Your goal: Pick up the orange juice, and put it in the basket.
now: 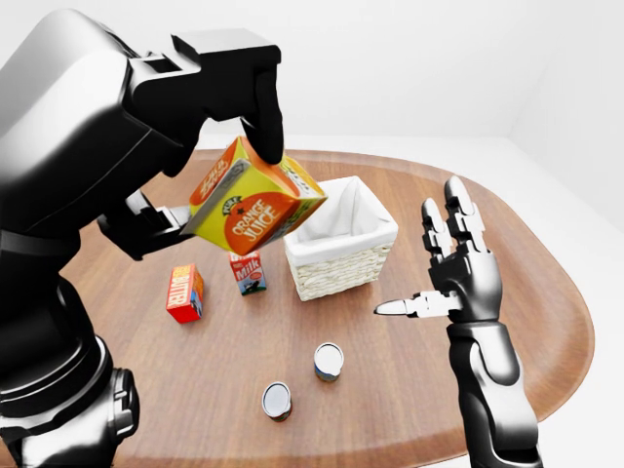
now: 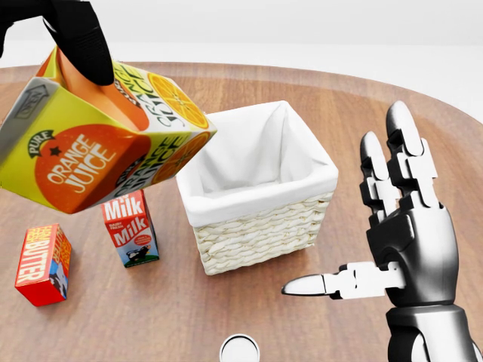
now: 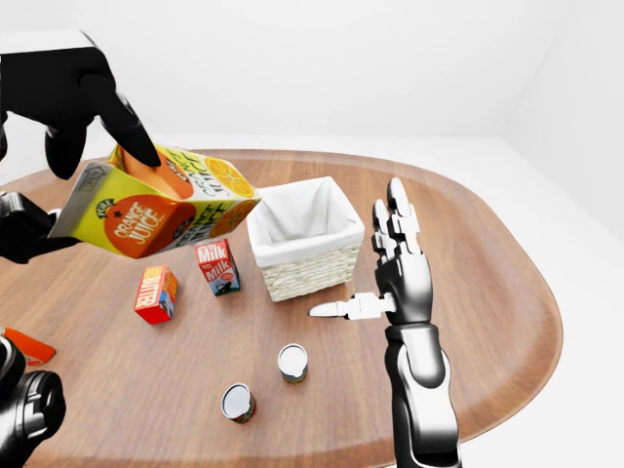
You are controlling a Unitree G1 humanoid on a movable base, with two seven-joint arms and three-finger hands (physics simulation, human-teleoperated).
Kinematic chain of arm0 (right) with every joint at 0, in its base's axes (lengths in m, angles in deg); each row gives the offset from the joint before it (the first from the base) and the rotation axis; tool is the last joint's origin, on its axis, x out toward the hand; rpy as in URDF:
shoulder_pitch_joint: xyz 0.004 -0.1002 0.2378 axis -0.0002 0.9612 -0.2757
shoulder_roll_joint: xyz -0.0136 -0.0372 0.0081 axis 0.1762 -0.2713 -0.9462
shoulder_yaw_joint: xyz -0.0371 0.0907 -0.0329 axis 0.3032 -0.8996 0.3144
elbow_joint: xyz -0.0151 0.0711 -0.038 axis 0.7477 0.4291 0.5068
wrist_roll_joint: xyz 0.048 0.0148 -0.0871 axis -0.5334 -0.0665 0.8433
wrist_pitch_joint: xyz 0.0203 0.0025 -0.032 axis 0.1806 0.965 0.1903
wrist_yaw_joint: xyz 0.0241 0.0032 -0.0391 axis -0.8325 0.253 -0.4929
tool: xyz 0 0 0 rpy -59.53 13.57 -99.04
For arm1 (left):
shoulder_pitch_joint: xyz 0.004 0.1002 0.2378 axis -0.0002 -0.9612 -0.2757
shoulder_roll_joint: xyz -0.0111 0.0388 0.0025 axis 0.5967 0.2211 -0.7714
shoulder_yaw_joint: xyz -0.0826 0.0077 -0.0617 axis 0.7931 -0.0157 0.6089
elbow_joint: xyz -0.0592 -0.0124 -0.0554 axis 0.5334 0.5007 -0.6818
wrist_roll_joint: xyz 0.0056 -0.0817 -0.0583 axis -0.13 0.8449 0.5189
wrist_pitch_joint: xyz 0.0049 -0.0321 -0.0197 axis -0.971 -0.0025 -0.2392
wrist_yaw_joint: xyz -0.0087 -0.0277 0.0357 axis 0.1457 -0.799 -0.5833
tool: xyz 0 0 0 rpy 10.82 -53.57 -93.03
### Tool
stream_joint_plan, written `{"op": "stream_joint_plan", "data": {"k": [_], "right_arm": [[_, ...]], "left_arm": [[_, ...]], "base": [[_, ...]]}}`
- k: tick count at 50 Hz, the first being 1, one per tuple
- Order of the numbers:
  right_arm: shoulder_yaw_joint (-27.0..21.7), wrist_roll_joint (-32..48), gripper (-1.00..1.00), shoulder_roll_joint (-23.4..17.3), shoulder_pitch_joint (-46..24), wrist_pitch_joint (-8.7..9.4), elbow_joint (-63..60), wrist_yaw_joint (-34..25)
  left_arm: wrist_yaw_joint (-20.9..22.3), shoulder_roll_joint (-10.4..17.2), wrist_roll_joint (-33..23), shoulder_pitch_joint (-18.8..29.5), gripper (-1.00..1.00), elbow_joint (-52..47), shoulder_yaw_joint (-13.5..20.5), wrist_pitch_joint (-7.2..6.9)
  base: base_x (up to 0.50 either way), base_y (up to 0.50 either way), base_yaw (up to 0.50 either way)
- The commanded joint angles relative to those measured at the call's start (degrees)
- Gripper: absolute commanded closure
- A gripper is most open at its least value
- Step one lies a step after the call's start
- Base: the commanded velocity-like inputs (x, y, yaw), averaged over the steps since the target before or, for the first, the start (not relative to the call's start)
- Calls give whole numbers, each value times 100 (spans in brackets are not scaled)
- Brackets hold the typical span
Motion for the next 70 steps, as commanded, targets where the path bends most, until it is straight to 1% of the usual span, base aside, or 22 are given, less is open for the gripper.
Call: {"op": "stream_joint_plan", "data": {"k": [1,4,10,16,20,22,27,33,37,41,47,51,53,55,59,61,62,64,67,68,69,70], "right_arm": [[4,3,-100,0,0,0,8,-2],[2,-1,-100,1,-4,0,25,-7],[-21,-26,-100,-4,1,0,29,-19],[-18,-29,-100,-4,28,0,13,-35],[0,-16,-100,2,29,0,10,-25],[-1,-16,-100,1,27,0,5,-25],[-6,-28,-100,1,12,0,31,-29],[-15,-42,-100,-5,-13,0,23,-22],[-26,-52,-100,-10,-26,0,13,-22],[-17,-54,-100,-6,-16,0,15,-27],[-17,-63,-100,-7,-4,0,-25,-27],[-21,-64,-100,-7,0,0,-16,-32],[-25,-68,-100,-8,-1,0,-20,-33],[-40,-84,-100,-10,-3,0,-25,-37],[-30,-77,-100,-8,-6,0,-6,-37],[-25,-73,-100,-8,3,0,-21,-35],[-29,-79,-100,-9,4,0,-29,-38],[-39,-88,-100,-10,1,0,-15,-40],[-32,-79,-100,-9,8,0,0,-45],[-33,-84,-100,-9,4,0,1,-46],[-34,-83,-100,-9,-1,0,9,-44],[-29,-70,-100,-9,0,0,19,-43]], "left_arm": [[1,-214,-112,1213,100,709,-457,0],[1,-367,-188,1435,100,945,-550,0],[1,-714,-462,1673,100,1471,-751,0],[1,-980,-702,2192,100,2411,-906,0],[1,-1076,-801,2514,100,3016,-961,0],[1,-1116,-929,2874,100,3721,-1007,0],[1,-1177,-1103,3317,100,4813,-1063,0],[1,-1312,-1270,3536,100,5555,-1130,0],[1,-1426,-1442,3570,100,5952,-1216,0],[1,-1495,-1544,3660,100,6279,-1228,0],[1,-1645,-1823,3901,100,7224,-1311,0],[1,-1789,-1928,4084,100,7781,-1361,0],[1,-1850,-1889,4149,100,8057,-1351,0],[-8,-1853,-2025,4187,100,8333,-1417,0],[-454,-1879,-2352,4334,100,8955,-1496,0],[-843,-1905,-2455,4525,100,9309,-1480,0],[-1156,-1902,-2543,4612,100,9452,-1481,0],[-1251,-1925,-2511,4717,100,9675,-1451,0],[-1595,-1927,-2665,4757,100,9938,-1512,0],[-1651,-1929,-2703,4761,100,9992,-1522,0],[-1859,-1922,-2801,4773,100,10040,-1547,0],[-1776,-1933,-2775,4786,100,10103,-1525,0]], "base": [[0,0,0],[0,0,0],[0,0,0],[0,0,0],[0,0,0],[0,0,0],[0,0,0],[0,0,0],[0,0,0],[0,0,0],[0,0,0],[0,0,0],[0,0,0],[0,0,0],[0,0,0],[0,0,0],[0,0,0],[0,0,0],[0,0,0],[0,0,0],[0,0,0],[0,0,0]]}}
